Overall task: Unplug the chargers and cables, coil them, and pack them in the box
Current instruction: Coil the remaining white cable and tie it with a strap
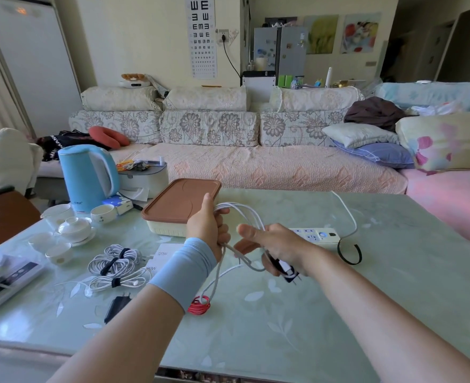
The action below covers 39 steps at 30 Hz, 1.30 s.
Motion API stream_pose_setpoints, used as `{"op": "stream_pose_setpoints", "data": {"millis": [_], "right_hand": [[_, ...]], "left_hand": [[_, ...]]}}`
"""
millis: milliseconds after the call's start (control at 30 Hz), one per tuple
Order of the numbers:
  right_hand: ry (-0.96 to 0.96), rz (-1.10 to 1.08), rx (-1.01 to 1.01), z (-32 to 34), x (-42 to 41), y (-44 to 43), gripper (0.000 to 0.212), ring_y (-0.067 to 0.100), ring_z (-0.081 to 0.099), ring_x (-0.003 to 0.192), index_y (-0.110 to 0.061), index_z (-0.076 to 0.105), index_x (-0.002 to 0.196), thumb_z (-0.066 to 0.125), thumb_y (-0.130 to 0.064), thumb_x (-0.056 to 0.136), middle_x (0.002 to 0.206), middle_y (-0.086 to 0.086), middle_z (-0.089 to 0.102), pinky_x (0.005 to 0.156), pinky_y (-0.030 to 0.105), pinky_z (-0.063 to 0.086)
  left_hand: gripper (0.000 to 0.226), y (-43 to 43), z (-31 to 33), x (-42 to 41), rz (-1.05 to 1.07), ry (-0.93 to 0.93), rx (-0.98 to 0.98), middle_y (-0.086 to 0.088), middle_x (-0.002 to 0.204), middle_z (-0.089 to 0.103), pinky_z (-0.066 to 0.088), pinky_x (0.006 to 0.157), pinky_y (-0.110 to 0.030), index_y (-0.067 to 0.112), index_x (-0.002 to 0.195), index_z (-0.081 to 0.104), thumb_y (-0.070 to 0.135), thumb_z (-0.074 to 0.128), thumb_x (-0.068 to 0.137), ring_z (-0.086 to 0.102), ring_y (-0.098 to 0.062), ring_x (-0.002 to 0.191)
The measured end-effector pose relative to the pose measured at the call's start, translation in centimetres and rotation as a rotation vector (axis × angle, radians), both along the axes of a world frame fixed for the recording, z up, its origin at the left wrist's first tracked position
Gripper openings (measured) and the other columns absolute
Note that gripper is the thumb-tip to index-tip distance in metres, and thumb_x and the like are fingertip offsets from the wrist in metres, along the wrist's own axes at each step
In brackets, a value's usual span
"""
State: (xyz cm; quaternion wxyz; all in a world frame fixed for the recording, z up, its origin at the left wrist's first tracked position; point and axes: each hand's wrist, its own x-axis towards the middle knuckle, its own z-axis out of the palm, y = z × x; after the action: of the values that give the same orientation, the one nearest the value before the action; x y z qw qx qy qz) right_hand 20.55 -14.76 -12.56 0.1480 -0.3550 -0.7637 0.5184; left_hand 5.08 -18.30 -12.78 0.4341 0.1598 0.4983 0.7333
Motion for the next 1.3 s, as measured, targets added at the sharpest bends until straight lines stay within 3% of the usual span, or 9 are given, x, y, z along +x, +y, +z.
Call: {"op": "stream_pose_setpoints", "data": {"millis": [333,433,633,800,933,1033,1133,1200,1300], "right_hand": [[-0.076,0.075,-0.029,-1.3,-1.3,-0.2,0.022,0.022,0.041,0.044,-0.012,0.072,0.076,0.077,-0.028,0.062,0.074,0.027,0.061,0.05,0.029,0.023],[-0.169,0.112,-0.009,-1.1,-1.1,0.2,0.018,0.022,0.045,0.046,-0.023,0.069,0.073,0.069,-0.026,0.055,0.105,0.027,0.068,0.048,0.027,0.027],[-0.368,0.347,-0.031,-0.5,-0.3,0.9,0.015,0.021,0.047,0.051,-0.02,0.07,0.094,0.07,-0.022,0.079,0.114,0.021,0.068,0.05,0.026,0.036],[-0.134,0.272,-0.123,-0.6,0.5,1.3,0.009,0.011,0.048,0.04,-0.01,0.065,0.099,0.058,-0.014,0.097,0.08,-0.002,0.075,0.048,0.027,0.036],[0.162,0.152,-0.311,-0.2,1.2,1.7,0.013,0.013,0.039,0.042,-0.007,0.061,0.097,0.05,-0.012,0.1,0.053,-0.004,0.064,0.046,0.024,0.036],[0.277,0.118,-0.398,0.1,1.0,1.9,0.009,0.011,0.036,0.038,-0.005,0.058,0.091,0.054,-0.012,0.096,0.054,0.008,0.053,0.044,0.023,0.036],[0.306,0.047,-0.436,-0.5,0.4,2.2,0.009,0.011,0.037,0.038,-0.01,0.062,0.085,0.067,-0.018,0.085,0.078,0.019,0.048,0.042,0.022,0.037],[0.285,-0.04,-0.428,-0.6,0.4,2.5,0.014,0.012,0.038,0.039,-0.012,0.068,0.077,0.068,-0.021,0.088,0.064,0.012,0.056,0.042,0.022,0.036],[0.169,-0.175,-0.271,-0.8,0.8,3.3,0.035,0.016,0.042,0.035,0.006,0.067,0.1,0.066,-0.028,0.092,0.086,0.008,0.076,0.042,0.02,0.035]], "left_hand": [[0.048,-0.3,1.0,0.9,-0.144,-0.033,0.082,0.003,0.054,0.023,0.025,0.037,-0.019,0.006,0.075,0.055,0.049,0.049,0.096,0.021,-0.011,0.04],[0.044,-0.8,1.4,0.2,-0.307,0.094,-0.005,0.004,0.054,0.023,0.024,0.038,-0.018,0.012,0.074,0.051,0.048,0.046,0.098,0.019,-0.011,0.042],[0.04,-0.7,1.3,-0.9,-0.261,0.42,-0.152,0.004,0.051,0.031,0.025,0.039,-0.019,0.011,0.076,0.054,0.044,0.051,0.096,0.026,-0.012,0.04],[0.039,-0.2,1.3,-1.6,-0.29,0.168,0.018,0.001,0.059,0.038,0.038,0.042,-0.021,0.012,0.088,0.051,0.05,0.058,0.09,0.036,-0.011,0.044],[0.069,0.1,0.6,-1.6,-0.51,0.12,-0.005,-0.007,0.097,0.068,0.049,0.094,-0.037,0.006,0.12,0.057,0.062,0.059,0.08,0.061,-0.022,0.089],[0.043,-0.3,0.4,0.2,-0.646,0.213,-0.064,-0.013,0.101,0.061,0.048,0.078,-0.03,0.006,0.104,0.064,0.045,0.05,0.094,0.06,-0.02,0.079],[0.04,-0.1,0.4,1.3,-0.503,0.235,-0.018,-0.013,0.089,0.066,0.052,0.064,-0.029,0.008,0.08,0.06,0.03,0.037,0.104,0.063,-0.019,0.064],[0.04,0.2,0.3,1.5,-0.376,0.199,0.024,-0.011,0.082,0.064,0.051,0.069,-0.033,0.01,0.074,0.054,0.028,0.036,0.104,0.061,-0.021,0.064],[0.037,0.6,0.3,0.7,-0.08,0.264,0.029,-0.007,0.069,0.053,0.046,0.064,-0.032,0.012,0.07,0.046,0.023,0.036,0.104,0.056,-0.021,0.06]]}}
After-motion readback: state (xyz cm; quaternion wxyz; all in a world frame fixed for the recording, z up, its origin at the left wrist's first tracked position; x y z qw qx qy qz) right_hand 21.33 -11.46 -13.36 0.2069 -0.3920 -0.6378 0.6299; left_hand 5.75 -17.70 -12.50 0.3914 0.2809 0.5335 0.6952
